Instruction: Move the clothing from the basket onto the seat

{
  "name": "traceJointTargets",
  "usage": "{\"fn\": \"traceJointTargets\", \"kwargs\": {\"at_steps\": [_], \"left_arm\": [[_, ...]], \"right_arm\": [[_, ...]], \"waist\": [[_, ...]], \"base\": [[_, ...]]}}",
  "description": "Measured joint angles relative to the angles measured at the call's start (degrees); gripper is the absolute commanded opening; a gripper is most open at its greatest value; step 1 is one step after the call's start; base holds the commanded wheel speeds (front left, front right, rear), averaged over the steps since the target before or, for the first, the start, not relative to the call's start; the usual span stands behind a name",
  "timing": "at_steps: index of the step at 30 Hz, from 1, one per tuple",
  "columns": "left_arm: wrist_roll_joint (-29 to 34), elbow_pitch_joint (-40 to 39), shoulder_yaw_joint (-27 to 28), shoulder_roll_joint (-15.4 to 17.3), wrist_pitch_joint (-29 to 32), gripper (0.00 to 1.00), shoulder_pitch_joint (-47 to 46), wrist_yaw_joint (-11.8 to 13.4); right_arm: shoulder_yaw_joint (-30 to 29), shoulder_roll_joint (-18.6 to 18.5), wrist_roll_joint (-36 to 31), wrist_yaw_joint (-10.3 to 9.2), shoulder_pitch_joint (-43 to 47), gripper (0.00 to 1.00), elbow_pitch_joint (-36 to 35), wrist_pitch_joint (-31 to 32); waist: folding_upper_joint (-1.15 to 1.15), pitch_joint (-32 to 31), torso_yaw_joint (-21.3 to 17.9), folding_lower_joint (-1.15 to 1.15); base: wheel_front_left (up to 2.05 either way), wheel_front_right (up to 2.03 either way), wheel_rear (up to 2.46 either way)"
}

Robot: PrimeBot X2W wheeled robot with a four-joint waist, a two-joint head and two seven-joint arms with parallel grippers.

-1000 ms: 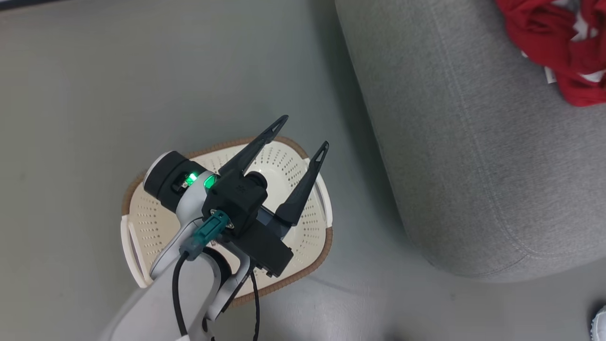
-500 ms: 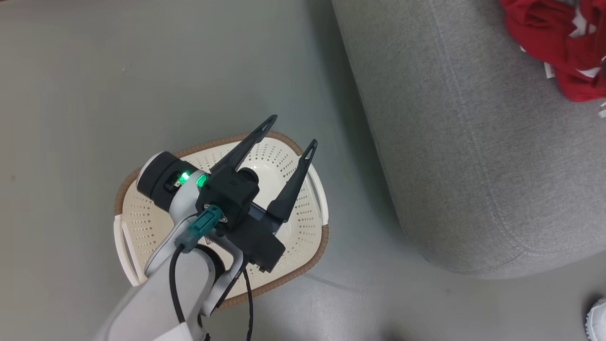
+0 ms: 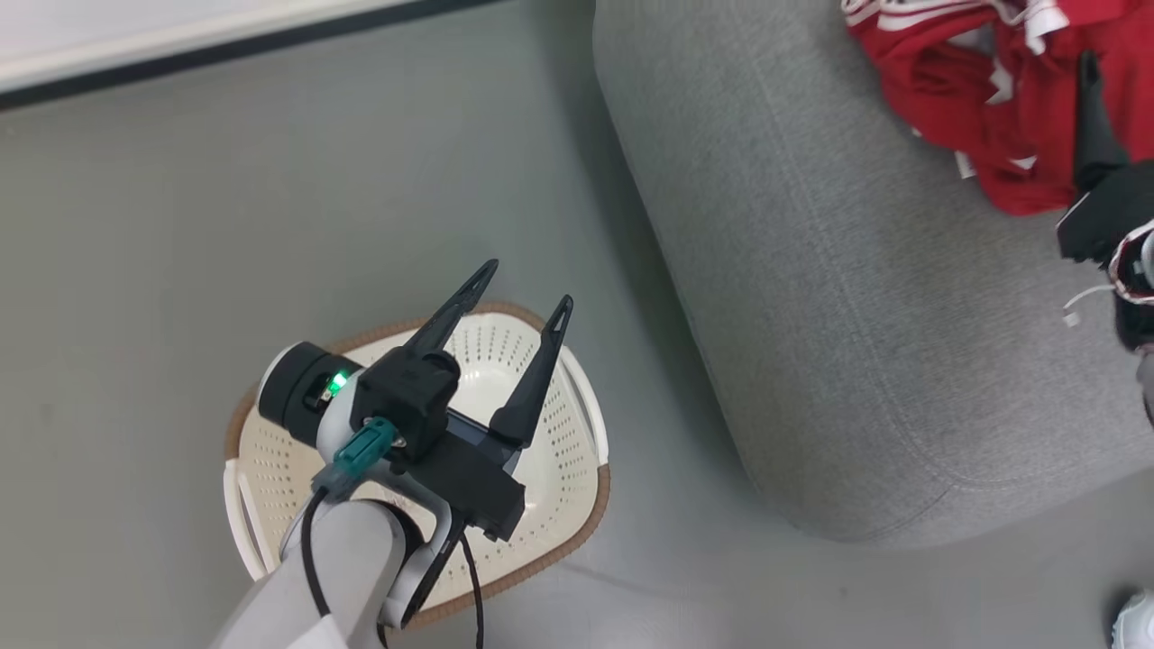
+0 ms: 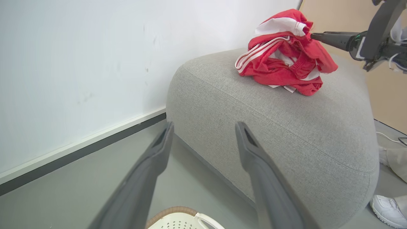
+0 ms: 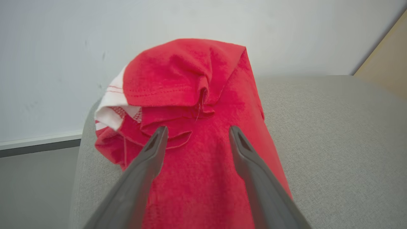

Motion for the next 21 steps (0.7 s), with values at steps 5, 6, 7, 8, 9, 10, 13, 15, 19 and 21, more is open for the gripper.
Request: {"fn": "traceJointTargets", "kwargs": {"at_steps": [5, 6, 7, 8, 9, 10, 13, 15, 19, 21], "left_arm": [[-1.8, 1.6, 1.3, -1.1, -2.1, 1.0, 0.6, 0.6], [-2.0, 2.0, 1.5, -1.3, -2.5, 1.0, 0.7, 0.7], [-2.3, 2.4, 1.7, -1.5, -2.7, 1.0, 0.9, 0.8], [-2.6, 2.9, 1.9, -1.8, -2.9, 1.0, 1.2, 1.0], [-2.8, 3.3, 2.1, -2.0, -3.3, 1.0, 1.7, 1.1], [-2.8, 3.8, 2.2, -2.1, -3.5, 1.0, 2.1, 1.4], [-2.8, 5.1, 2.9, -2.2, -4.4, 1.0, 2.9, 2.2], [-3.0, 5.8, 3.6, -2.2, -4.8, 1.0, 3.7, 2.7], [-3.4, 7.1, 5.3, -2.1, -6.1, 1.0, 6.0, 3.7], [-4.1, 7.3, 6.1, -2.0, -6.8, 1.0, 7.2, 4.2]], "right_arm": [[0.2, 0.7, -0.1, 0.0, 2.3, 1.0, -1.8, -0.3], [0.3, 1.0, -0.2, 0.0, 2.9, 1.0, -2.2, -0.3], [0.4, 1.2, -0.3, 0.0, 3.6, 1.0, -2.6, -0.3], [0.5, 1.5, -0.4, 0.0, 4.3, 1.0, -3.0, -0.3], [0.5, 1.6, -0.4, 0.0, 4.9, 1.0, -3.4, -0.3], [0.5, 1.9, -0.4, 0.0, 5.7, 1.0, -3.9, -0.3], [1.0, 2.5, -0.5, 0.0, 8.1, 1.0, -5.5, -0.5], [1.7, 3.1, -1.1, 0.0, 9.9, 1.0, -7.1, -0.5], [2.3, 4.0, -2.4, -0.12, 13.5, 1.0, -10.6, -0.5], [2.3, 4.6, -2.6, -0.52, 15.7, 1.0, -12.2, -0.5]], "waist": [[0.0, -3.3, -0.2, -0.01], [-0.01, -3.9, -0.2, -0.01], [-0.01, -4.6, -0.1, -0.01], [-0.01, -5.3, -0.1, -0.01], [-0.01, -6.0, 0.0, -0.01], [-0.01, -6.7, 0.2, -0.01], [-0.01, -8.8, 0.7, -0.01], [-0.01, -10.2, 1.2, -0.01], [-0.01, -12.9, 2.4, -0.01], [-0.02, -14.3, 3.2, -0.01]], "base": [[0.0, 0.0, 0.0], [0.0, 0.0, 0.0], [0.0, 0.0, 0.0], [0.0, 0.0, 0.0], [0.0, 0.0, 0.0], [0.0, 0.0, 0.0], [0.0, 0.0, 0.0], [0.0, 0.0, 0.0], [0.0, 0.0, 0.0], [0.0, 0.0, 0.0]]}}
